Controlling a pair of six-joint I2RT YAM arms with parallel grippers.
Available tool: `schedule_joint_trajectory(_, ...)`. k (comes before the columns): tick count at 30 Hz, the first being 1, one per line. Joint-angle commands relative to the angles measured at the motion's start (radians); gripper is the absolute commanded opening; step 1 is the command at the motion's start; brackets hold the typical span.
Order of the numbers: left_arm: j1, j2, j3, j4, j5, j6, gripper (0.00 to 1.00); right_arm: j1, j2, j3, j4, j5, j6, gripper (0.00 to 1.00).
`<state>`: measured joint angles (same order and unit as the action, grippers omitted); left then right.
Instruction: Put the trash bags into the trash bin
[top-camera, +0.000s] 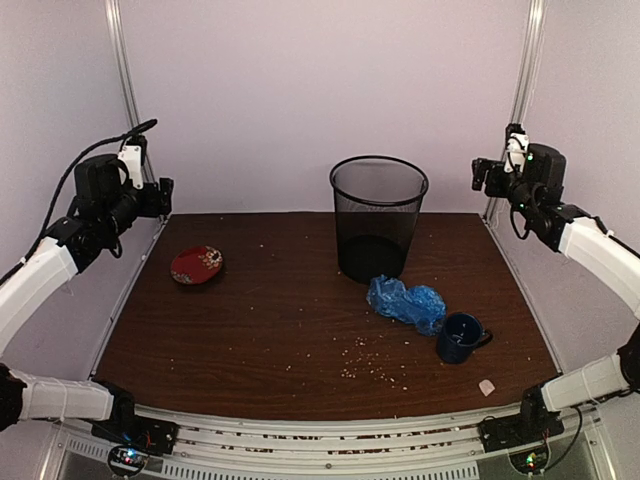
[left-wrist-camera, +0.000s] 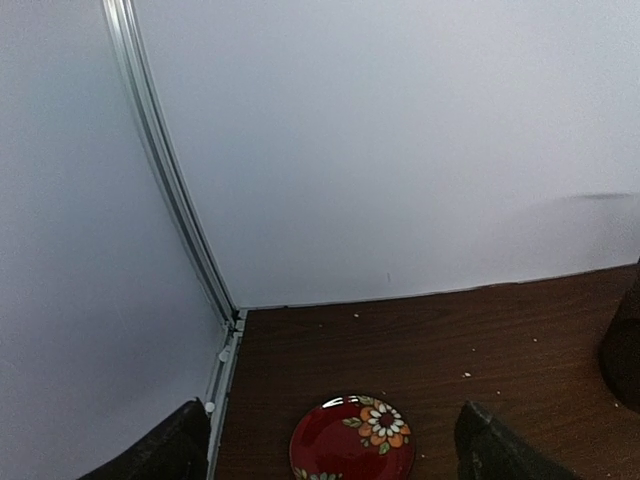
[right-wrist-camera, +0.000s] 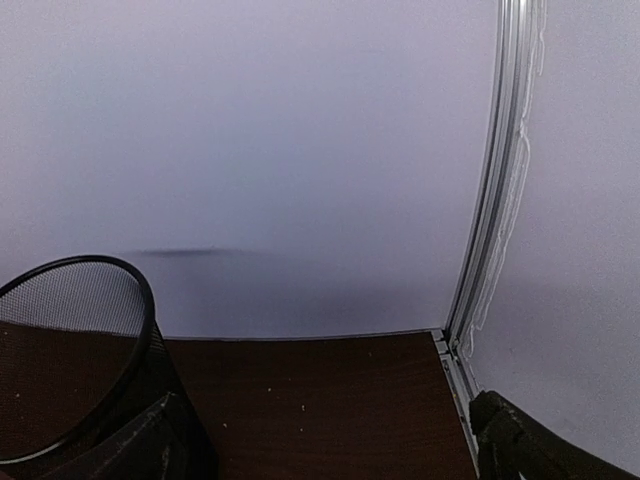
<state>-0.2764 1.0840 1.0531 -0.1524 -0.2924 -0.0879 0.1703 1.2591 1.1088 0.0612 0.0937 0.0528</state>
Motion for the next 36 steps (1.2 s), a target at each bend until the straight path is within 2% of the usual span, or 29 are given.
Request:
schedule_joint_trajectory(1, 0.029, 0.02, -0.033, 0.018, 0.193, -0.046, 0.82, -0.049, -0.061, -0.1, -0.003, -0.13, -0.061, 0.99)
schedule_joint_trajectory(6, 0.034, 0.044, -0.062, 0.031, 0.393, -0.088, 0.72, -0.081, -0.103, -0.162, -0.135, -0.302, -0.226, 0.88)
schedule_joint_trajectory(9, 0.001, 0.064, -0.073, 0.034, 0.504, -0.113, 0.69, -0.06, -0.111, -0.156, -0.263, -0.377, -0.329, 0.8)
schedule_joint_trajectory(12, -0.064, 0.09, -0.071, 0.014, 0.575, -0.136, 0.68, -0.003, -0.115, -0.157, -0.363, -0.424, -0.421, 0.74)
schedule_joint_trajectory(15, -0.166, 0.116, -0.054, -0.024, 0.603, -0.139, 0.7, 0.107, -0.116, -0.174, -0.435, -0.414, -0.508, 0.7)
schedule_joint_trajectory(20, -0.348, 0.152, -0.049, -0.074, 0.596, -0.15, 0.71, 0.302, -0.074, -0.148, -0.57, -0.439, -0.649, 0.7)
schedule_joint_trajectory(24, -0.443, 0.176, -0.095, -0.059, 0.599, -0.194, 0.71, 0.46, 0.0, -0.095, -0.691, -0.459, -0.753, 0.78)
schedule_joint_trajectory(27, -0.484, 0.18, -0.161, -0.004, 0.582, -0.237, 0.7, 0.58, 0.076, -0.061, -0.695, -0.387, -0.735, 0.84)
schedule_joint_trajectory(32, -0.506, 0.176, -0.255, 0.085, 0.559, -0.308, 0.7, 0.694, 0.205, -0.012, -0.569, -0.109, -0.607, 0.92)
schedule_joint_trajectory(34, -0.509, 0.171, -0.283, 0.11, 0.547, -0.331, 0.7, 0.709, 0.238, 0.012, -0.545, -0.017, -0.569, 0.88)
schedule_joint_trajectory(36, -0.51, 0.167, -0.305, 0.13, 0.534, -0.347, 0.7, 0.714, 0.257, 0.027, -0.532, 0.051, -0.542, 0.76)
